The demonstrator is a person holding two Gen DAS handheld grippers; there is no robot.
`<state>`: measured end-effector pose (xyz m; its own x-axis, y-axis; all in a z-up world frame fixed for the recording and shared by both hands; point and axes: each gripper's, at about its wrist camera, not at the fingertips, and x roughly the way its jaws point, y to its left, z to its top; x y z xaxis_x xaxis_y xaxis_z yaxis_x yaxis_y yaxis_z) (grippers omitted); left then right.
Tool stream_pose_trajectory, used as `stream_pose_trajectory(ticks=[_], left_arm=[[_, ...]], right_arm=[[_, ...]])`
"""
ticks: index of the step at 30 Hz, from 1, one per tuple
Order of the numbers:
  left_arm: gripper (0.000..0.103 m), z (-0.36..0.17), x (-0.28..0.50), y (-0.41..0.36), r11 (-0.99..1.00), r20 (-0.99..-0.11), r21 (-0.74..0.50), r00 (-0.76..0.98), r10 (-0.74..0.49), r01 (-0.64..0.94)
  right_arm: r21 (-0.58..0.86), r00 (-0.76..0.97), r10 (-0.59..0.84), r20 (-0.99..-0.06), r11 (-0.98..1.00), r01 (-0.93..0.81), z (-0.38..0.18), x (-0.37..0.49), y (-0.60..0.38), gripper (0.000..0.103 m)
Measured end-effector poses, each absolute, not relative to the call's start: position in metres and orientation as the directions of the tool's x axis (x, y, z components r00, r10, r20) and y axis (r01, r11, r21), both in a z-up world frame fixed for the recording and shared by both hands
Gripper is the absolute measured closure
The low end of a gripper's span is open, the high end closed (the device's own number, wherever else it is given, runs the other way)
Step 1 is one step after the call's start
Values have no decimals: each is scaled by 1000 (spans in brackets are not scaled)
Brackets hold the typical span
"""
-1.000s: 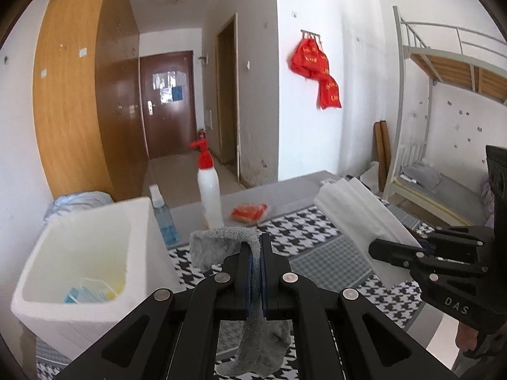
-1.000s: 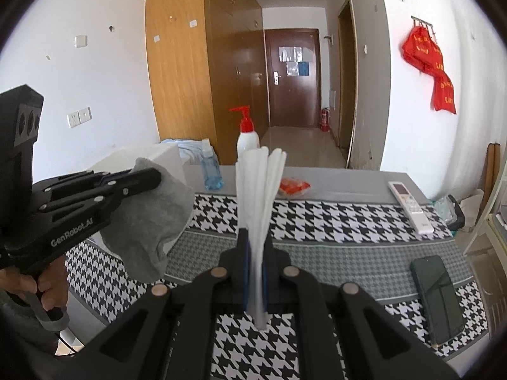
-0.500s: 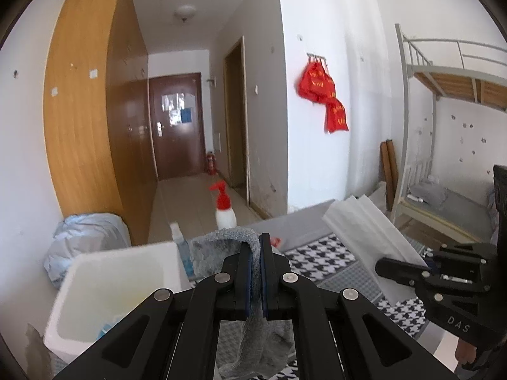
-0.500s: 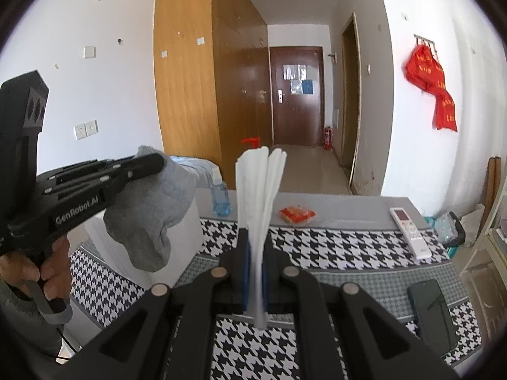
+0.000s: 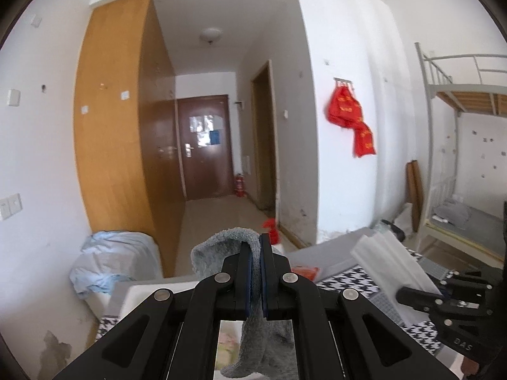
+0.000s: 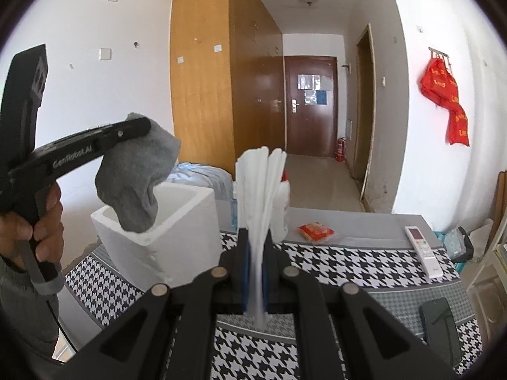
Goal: Organize soft objects
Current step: 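Lift and carry the grey sock and white tissues up toward the white foam box, then open the left gripper to drop the grey sock into the foam box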
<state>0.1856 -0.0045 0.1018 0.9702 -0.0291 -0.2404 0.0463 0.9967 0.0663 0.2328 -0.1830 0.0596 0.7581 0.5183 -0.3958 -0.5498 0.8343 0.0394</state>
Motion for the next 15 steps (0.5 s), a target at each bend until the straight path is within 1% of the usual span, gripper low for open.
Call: stream_pose_trajectory(ticks=[5, 10, 15], left_arm=[[99, 99, 188, 11, 998, -253, 66, 967, 35, -19], [99, 92, 193, 23, 996, -277, 69, 958, 68, -50], [99, 81, 209, 34, 995, -322, 63, 942, 91, -75]], right_arm=[[41, 740, 541, -398, 817, -575, 58, 235, -169, 94], [42, 722, 561, -404, 800, -598, 55, 236, -157, 94], [37, 716, 565, -410, 795, -606, 53, 237, -150, 94]])
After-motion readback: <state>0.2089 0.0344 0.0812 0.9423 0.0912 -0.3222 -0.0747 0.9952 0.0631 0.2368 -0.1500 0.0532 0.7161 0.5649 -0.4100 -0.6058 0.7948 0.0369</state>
